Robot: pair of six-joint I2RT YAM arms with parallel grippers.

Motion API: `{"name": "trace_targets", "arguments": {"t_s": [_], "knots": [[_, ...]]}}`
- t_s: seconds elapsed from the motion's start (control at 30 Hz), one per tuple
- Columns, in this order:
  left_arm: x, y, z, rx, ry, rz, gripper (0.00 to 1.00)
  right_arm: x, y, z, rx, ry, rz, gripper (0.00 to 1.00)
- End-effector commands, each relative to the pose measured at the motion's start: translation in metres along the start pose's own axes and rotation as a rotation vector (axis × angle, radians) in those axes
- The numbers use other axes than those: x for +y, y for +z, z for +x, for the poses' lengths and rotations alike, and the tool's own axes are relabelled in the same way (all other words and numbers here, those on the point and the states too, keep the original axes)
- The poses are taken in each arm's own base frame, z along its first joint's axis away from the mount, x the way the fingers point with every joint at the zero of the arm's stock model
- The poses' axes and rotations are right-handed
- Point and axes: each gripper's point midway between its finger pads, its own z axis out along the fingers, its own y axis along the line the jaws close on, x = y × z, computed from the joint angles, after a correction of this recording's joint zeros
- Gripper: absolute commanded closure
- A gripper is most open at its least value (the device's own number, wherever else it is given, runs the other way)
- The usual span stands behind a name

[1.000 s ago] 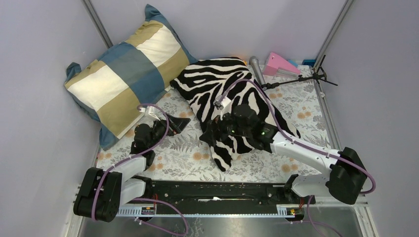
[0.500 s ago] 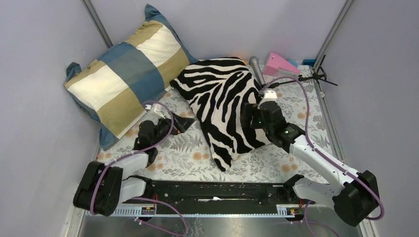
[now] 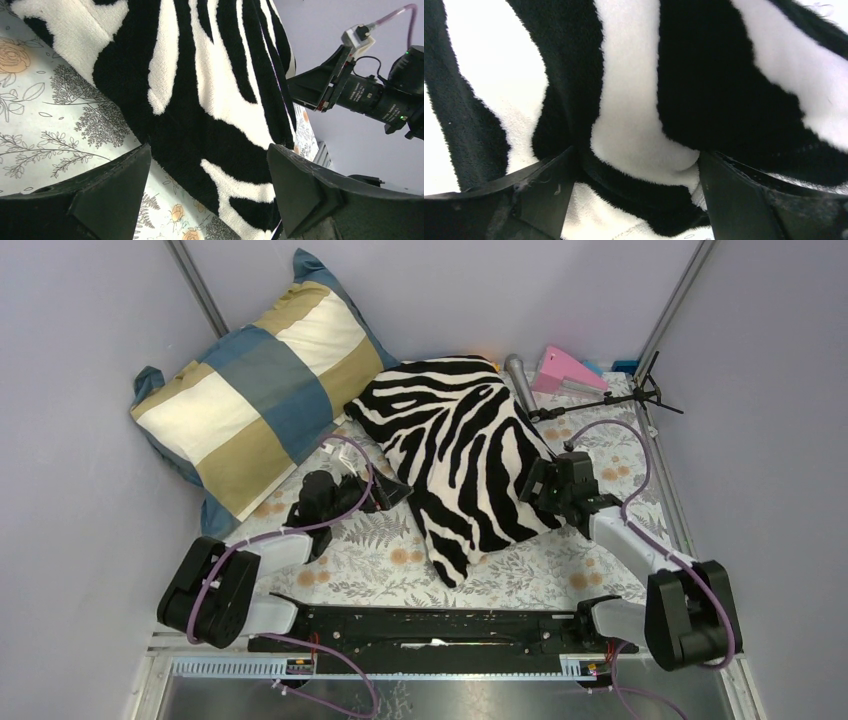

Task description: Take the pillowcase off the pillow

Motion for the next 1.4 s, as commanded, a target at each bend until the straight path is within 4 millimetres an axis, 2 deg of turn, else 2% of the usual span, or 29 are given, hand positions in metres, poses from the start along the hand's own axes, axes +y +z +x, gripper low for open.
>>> {"name": "trace_targets", "arguments": {"t_s": [0.0, 0.07, 0.17, 0.2, 0.23, 0.3, 0.4, 0.47, 0.53, 0.6, 0.7, 0.83, 0.93, 1.0, 1.13, 1.2, 1.27, 1.33, 1.37], "knots": [[-0.011, 0.0, -0.025, -0.077, 0.071, 0.006, 0.08, 0.052, 0.003, 0.006, 0.095, -0.005, -0.242, 0.11], [-0.005, -0.002, -0.028, -0.098, 0.064, -0.043, 0.08, 0.067, 0.001, 0.014, 0.12, -0.063, -0.282, 0.28], [0.008, -0.012, -0.04, -0.166, 0.071, -0.147, 0.09, 0.104, -0.006, 0.034, 0.139, -0.233, -0.329, 0.31], [0.011, -0.017, -0.044, -0.197, 0.074, -0.174, 0.09, 0.121, -0.01, 0.044, 0.153, -0.289, -0.366, 0.32], [0.013, -0.023, -0.048, -0.229, 0.078, -0.197, 0.08, 0.138, -0.015, 0.053, 0.167, -0.333, -0.422, 0.36], [0.016, -0.034, -0.057, -0.294, 0.087, -0.237, 0.08, 0.184, -0.037, 0.082, 0.225, -0.419, -0.621, 0.46], [0.018, -0.046, -0.063, -0.356, 0.094, -0.262, 0.07, 0.225, -0.068, 0.105, 0.249, -0.525, -0.814, 0.45], [0.02, -0.05, -0.065, -0.379, 0.094, -0.277, 0.07, 0.237, -0.082, 0.104, 0.224, -0.555, -0.881, 0.39], [0.021, -0.051, -0.066, -0.386, 0.089, -0.285, 0.07, 0.234, -0.082, 0.091, 0.159, -0.552, -0.841, 0.29], [0.024, -0.049, -0.066, -0.375, 0.083, -0.298, 0.07, 0.223, -0.078, 0.073, 0.076, -0.543, -0.743, 0.18], [0.029, -0.047, -0.064, -0.354, 0.071, -0.327, 0.07, 0.193, -0.065, 0.042, -0.046, -0.481, -0.533, 0.01], [0.036, -0.048, -0.066, -0.358, 0.06, -0.374, 0.07, 0.141, -0.046, 0.009, -0.087, -0.291, -0.365, 0.0], [0.042, -0.053, -0.068, -0.373, 0.047, -0.415, 0.08, 0.103, -0.029, 0.001, -0.054, -0.135, -0.315, 0.0], [0.044, -0.056, -0.07, -0.388, 0.045, -0.437, 0.08, 0.093, -0.025, 0.002, -0.039, -0.111, -0.308, 0.01], [0.046, -0.058, -0.071, -0.397, 0.044, -0.447, 0.08, 0.086, -0.017, 0.009, -0.016, -0.128, -0.273, 0.01], [0.046, -0.057, -0.07, -0.39, 0.045, -0.445, 0.08, 0.085, -0.013, 0.014, 0.006, -0.136, -0.273, 0.05], [0.045, -0.055, -0.07, -0.38, 0.047, -0.441, 0.09, 0.091, -0.01, 0.023, 0.052, -0.146, -0.306, 0.13], [0.045, -0.054, -0.069, -0.37, 0.055, -0.436, 0.09, 0.105, -0.014, 0.034, 0.11, -0.169, -0.403, 0.32], [0.043, -0.053, -0.069, -0.368, 0.06, -0.433, 0.1, 0.116, -0.019, 0.039, 0.14, -0.188, -0.47, 0.46]]}}
